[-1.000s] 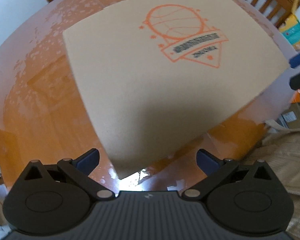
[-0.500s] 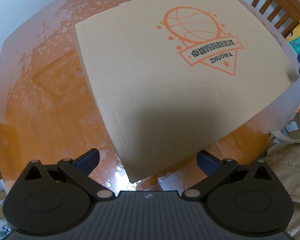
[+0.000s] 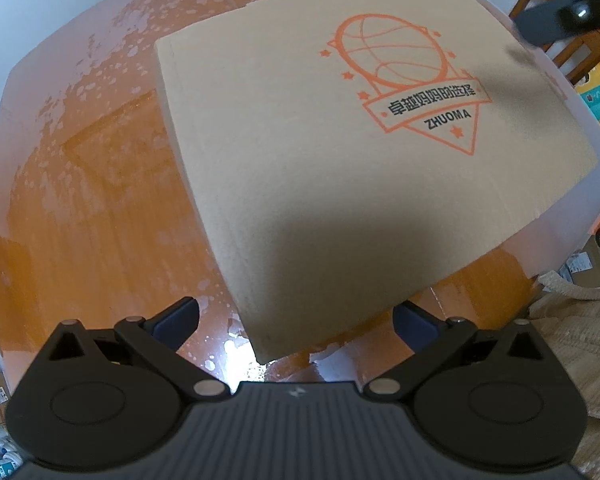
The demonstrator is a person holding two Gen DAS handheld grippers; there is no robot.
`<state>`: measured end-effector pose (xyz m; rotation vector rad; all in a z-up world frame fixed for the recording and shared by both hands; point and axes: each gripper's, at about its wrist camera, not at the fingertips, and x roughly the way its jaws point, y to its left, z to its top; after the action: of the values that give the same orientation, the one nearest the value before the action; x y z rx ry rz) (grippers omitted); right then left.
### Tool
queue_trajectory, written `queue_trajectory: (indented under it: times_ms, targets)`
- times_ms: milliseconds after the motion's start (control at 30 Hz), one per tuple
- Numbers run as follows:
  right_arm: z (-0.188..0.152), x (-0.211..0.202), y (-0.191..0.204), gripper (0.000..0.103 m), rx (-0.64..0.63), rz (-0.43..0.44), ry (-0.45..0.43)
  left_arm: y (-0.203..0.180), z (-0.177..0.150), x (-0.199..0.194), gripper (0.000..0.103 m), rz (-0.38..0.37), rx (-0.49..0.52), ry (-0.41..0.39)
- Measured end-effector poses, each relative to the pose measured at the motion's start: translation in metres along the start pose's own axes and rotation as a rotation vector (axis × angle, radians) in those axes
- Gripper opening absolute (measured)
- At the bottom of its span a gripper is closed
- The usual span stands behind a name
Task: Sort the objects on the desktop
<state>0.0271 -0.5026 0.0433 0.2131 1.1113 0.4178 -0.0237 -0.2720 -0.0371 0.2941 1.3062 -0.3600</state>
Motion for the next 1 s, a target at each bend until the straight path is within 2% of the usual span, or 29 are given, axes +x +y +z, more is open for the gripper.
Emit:
queue_trajectory:
  times_ms: [133, 300, 667, 1000]
  targets:
    - [0.004, 0.019, 0.004, 0.092, -0.016, 0.055, 0.050, 0.000, 0.000, 0.000, 0.102, 0.000, -0.004, 0.002]
    - [0.004, 0.030, -0.004, 0.092, 0.017, 0.039, 0.084, 0.002, 0.001, 0.000, 0.102, -0.006, -0.010, 0.006]
    - [0.005, 0.031, 0.001, 0.093, 0.013, 0.038, 0.088, 0.008, 0.008, 0.002, 0.102, -0.018, -0.015, 0.011]
    - [0.003, 0.038, 0.027, 0.093, -0.015, 0.153, 0.129, 0.021, 0.013, 0.003, 0.103, -0.027, -0.019, 0.010]
